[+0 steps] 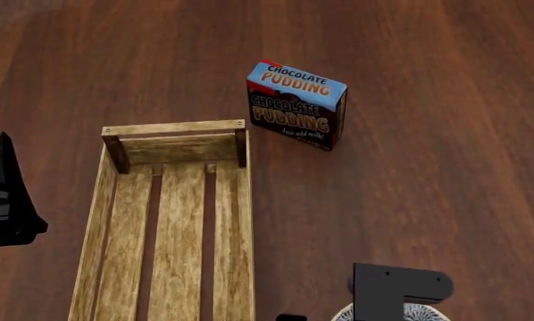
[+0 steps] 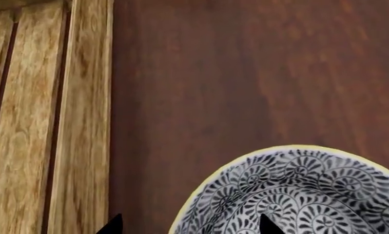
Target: Stack the left bowl on the right bowl and place them in the tray.
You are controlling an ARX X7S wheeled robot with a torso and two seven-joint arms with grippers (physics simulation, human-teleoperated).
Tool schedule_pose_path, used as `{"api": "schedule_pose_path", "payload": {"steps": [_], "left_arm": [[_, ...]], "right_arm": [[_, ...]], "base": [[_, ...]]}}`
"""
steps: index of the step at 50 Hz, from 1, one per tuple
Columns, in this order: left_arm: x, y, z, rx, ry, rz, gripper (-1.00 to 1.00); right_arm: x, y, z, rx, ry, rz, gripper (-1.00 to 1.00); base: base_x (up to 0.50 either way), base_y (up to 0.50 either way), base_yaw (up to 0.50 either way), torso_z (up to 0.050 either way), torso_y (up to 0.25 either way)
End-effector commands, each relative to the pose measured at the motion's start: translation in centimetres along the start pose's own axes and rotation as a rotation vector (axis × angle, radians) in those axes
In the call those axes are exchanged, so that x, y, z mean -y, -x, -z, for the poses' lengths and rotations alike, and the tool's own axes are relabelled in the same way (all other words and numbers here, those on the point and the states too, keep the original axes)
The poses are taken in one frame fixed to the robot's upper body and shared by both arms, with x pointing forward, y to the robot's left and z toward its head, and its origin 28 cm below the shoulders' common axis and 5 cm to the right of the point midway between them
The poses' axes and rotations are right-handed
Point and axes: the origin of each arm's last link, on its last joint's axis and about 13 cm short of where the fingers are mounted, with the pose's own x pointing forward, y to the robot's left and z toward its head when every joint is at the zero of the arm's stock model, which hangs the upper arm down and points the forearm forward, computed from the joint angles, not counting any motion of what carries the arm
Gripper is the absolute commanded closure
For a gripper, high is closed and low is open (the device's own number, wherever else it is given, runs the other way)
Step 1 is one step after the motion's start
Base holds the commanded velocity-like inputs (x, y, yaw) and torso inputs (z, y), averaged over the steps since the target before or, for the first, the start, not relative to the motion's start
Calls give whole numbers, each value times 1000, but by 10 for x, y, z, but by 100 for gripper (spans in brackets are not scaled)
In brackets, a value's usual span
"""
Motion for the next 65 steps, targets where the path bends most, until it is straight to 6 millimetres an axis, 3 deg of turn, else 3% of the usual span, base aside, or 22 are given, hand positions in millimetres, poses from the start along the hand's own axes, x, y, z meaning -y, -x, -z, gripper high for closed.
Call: {"api": "schedule_pose_path", "payload": {"steps": [1, 65], "left_arm": [[0, 0, 0, 1, 1, 1, -100], [0, 0, 1, 0, -3, 5, -100]], "right_arm": [[-2, -4, 3, -19, 15, -7, -100], [2, -26, 27, -108, -10, -31, -100]], "base": [[0, 0, 0, 0, 0], [0, 0, 0, 0, 0]]}}
